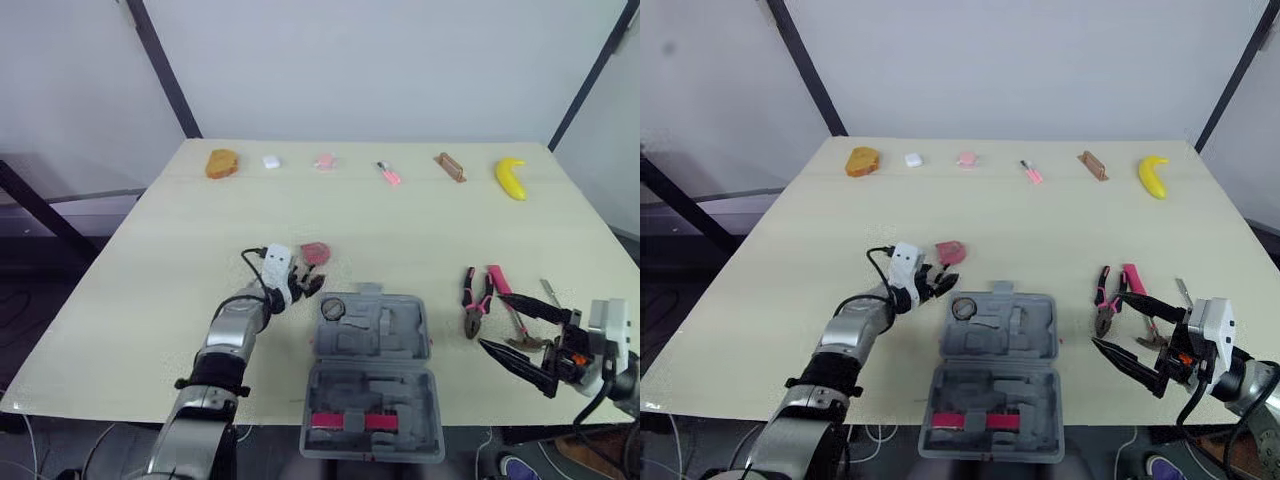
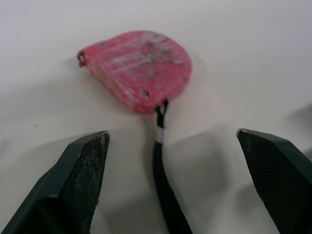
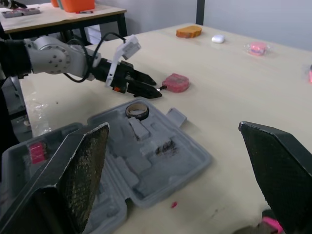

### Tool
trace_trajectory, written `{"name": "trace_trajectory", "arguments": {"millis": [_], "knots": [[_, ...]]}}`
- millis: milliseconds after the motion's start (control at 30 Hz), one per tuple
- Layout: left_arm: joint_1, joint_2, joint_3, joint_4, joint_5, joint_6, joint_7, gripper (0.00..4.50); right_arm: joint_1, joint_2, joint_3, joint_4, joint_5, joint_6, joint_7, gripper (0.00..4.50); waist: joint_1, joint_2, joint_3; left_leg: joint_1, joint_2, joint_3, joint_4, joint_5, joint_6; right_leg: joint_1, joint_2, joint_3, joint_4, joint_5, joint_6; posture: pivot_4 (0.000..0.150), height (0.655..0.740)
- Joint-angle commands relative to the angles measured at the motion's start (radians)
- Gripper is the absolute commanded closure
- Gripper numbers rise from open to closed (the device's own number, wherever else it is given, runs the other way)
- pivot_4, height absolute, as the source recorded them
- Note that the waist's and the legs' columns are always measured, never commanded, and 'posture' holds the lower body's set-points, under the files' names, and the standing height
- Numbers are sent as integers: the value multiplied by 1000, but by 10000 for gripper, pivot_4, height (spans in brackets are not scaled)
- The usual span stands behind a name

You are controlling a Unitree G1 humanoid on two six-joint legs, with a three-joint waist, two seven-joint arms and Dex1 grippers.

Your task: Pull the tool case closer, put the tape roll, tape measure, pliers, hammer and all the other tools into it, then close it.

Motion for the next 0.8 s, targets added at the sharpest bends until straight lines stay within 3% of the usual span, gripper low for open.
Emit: {"name": "trace_trajectory", "arguments": {"millis": [33,267,533,800], "knots": [[-3,-10,-16,27,25,-27,5,13837,4,10,-6,-8,-8,-28,-3,0,0,0,0,0,0,0,0,0,0,0,0,0,0,0,0,1500,7400],[-8,-21,-9,53,36,-50,11,44099,-7,17,12,0,-26,-37,3,0,2,0,0,0,0,0,0,0,0,0,-1,0,0,0,0,1500,7400],[82,8,4,-64,22,-19,-15,44099,-20,23,38,16,-30,-47,13,0,0,0,0,0,0,0,0,0,0,0,0,0,0,0,0,1500,7400],[349,102,38,-454,-55,122,-90,44099,-5,7,39,20,-23,-56,56,0,-22,0,0,1,2,1,-1,0,0,0,-2,2,0,0,0,1500,7400]]}}
